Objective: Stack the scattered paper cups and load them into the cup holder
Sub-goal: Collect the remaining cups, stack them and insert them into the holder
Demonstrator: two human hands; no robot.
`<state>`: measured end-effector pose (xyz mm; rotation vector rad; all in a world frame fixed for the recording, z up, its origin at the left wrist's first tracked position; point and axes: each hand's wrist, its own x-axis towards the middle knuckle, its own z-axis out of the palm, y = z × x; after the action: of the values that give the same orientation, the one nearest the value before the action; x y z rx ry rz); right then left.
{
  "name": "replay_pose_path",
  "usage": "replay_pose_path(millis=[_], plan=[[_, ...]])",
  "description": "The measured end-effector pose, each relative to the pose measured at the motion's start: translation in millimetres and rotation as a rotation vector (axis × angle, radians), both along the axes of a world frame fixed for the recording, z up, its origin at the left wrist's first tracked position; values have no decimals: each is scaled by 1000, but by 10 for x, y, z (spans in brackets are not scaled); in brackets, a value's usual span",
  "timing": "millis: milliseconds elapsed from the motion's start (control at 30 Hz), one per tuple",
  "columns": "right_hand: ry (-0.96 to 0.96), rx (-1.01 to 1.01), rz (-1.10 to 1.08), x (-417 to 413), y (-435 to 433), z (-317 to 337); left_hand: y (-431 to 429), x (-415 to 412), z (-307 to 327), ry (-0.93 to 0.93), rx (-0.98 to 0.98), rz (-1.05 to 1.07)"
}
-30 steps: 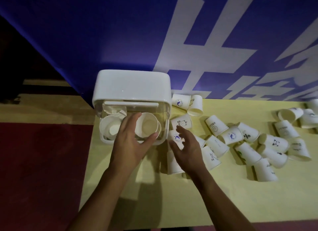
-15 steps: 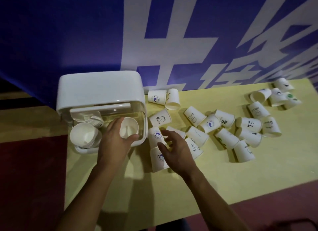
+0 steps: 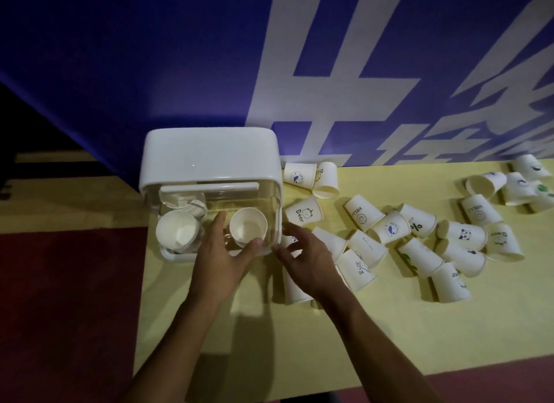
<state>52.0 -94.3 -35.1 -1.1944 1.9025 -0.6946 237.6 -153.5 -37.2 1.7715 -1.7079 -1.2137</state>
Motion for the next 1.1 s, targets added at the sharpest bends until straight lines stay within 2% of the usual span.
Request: replay_pose_path(millis=[133, 333, 533, 800, 1100], plan=[[-171, 66, -37, 190, -158, -115, -4, 21, -112, 97, 143, 62], [-371, 130, 1, 364, -329, -148, -90, -70, -113, 178, 190, 44], [-375, 100, -18, 405, -517, -166, -255, -88, -151, 181, 134, 48], [-387, 70, -66, 474, -882, -278, -596, -234, -177, 6, 116, 80], [-409, 61, -154, 505, -1049, -251, -790, -263, -323, 35, 99, 72]])
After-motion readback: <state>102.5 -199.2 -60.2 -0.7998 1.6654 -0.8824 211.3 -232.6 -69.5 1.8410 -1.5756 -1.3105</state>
